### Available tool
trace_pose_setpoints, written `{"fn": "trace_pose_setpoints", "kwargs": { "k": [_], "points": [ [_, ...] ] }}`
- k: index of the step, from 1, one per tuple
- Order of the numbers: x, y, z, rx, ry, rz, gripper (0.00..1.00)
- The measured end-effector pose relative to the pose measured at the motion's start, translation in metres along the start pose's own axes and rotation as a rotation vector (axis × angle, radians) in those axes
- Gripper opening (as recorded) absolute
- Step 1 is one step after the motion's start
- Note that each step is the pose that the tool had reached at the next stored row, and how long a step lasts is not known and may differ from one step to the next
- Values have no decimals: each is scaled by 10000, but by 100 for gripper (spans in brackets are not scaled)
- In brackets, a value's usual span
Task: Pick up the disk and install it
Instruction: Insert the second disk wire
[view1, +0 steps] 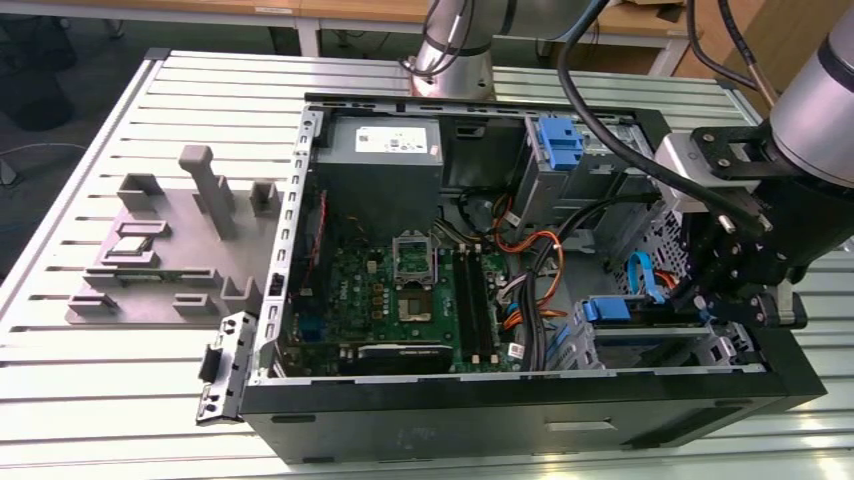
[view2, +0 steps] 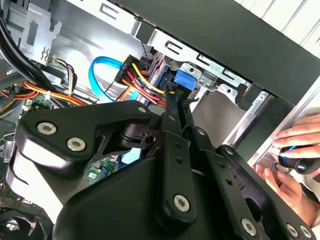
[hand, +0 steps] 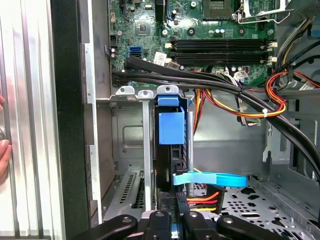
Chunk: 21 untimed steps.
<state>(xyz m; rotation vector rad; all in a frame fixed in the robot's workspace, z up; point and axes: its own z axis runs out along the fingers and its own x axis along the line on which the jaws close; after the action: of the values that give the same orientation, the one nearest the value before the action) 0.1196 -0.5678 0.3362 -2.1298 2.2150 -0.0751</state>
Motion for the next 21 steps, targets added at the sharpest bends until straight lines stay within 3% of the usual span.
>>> {"fn": "trace_pose_setpoints", "kwargs": {
  "k": [6, 7, 8, 13, 21],
  "points": [
    [0, 0, 0, 0, 0, 0, 17],
    [0, 0, 1, 0, -1, 1, 24],
    [-1, 0, 1, 0, 9, 0, 24],
    [-11, 1, 7, 9, 253, -21, 24],
    [-14, 2, 19, 10, 269, -22, 24]
  ]
}}
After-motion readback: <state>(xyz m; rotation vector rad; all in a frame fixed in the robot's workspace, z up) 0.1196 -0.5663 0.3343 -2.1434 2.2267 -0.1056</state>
